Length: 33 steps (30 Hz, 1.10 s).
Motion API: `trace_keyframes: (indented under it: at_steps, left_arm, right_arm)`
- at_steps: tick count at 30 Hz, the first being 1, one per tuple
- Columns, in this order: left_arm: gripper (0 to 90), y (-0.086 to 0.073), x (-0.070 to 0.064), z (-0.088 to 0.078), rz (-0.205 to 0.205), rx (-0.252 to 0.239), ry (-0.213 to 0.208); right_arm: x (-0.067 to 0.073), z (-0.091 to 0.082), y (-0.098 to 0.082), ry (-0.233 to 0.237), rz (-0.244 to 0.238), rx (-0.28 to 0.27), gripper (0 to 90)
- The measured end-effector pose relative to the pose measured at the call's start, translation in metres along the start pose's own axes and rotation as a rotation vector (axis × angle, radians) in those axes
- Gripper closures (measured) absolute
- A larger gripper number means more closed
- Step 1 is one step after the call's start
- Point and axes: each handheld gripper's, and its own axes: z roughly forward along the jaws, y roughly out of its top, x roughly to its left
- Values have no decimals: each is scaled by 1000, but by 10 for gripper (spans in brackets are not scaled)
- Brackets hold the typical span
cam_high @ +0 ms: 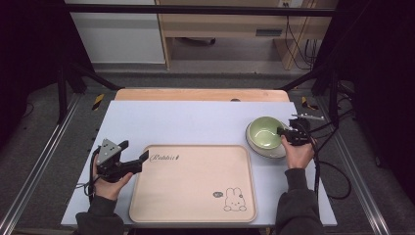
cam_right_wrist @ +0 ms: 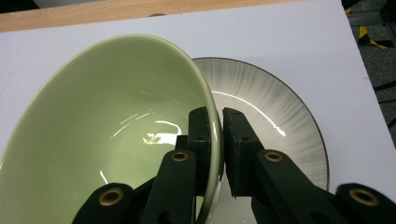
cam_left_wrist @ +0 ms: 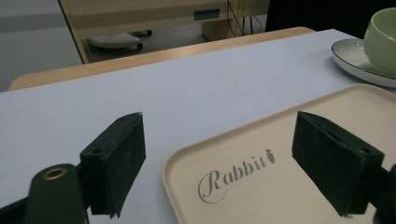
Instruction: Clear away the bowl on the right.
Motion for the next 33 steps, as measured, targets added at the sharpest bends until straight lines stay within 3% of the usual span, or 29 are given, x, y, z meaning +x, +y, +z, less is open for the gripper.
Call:
trace_keyframes:
  at_steps: [11,33]
  left_arm:
    - [168,2,-1,-2,1,-12,-4]
    - [168,4,0,-5,-1,-25,-5]
  right_arm:
    - [5,-17,3,36,-25,-34,825]
    - [43,-45,6,158,-119,-87,824]
